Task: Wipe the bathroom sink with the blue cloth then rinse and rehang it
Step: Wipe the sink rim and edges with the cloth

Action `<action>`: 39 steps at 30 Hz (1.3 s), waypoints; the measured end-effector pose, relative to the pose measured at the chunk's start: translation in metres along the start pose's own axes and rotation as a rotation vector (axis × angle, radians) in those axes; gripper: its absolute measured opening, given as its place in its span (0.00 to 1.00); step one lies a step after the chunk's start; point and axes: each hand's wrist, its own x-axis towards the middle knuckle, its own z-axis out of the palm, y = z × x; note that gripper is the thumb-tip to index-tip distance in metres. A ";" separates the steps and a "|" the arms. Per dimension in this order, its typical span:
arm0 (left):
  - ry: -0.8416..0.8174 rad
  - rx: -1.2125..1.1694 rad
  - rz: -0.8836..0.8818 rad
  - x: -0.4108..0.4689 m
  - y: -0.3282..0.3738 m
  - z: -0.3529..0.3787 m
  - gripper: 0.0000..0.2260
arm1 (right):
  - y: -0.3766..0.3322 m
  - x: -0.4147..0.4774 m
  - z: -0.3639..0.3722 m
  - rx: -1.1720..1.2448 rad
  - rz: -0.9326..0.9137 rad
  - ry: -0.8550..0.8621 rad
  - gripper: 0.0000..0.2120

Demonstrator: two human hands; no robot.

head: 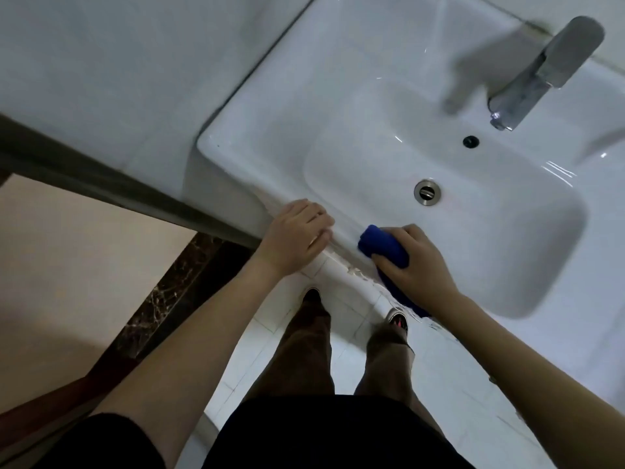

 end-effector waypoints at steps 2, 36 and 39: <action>-0.012 0.008 0.011 -0.001 -0.007 -0.003 0.12 | -0.016 0.001 0.011 -0.069 -0.062 0.135 0.22; 0.014 0.109 0.066 0.008 -0.004 0.002 0.20 | 0.050 -0.213 0.041 0.674 0.773 1.833 0.18; -0.007 0.115 0.065 0.011 -0.009 0.003 0.20 | 0.075 -0.193 0.037 0.627 0.829 1.823 0.21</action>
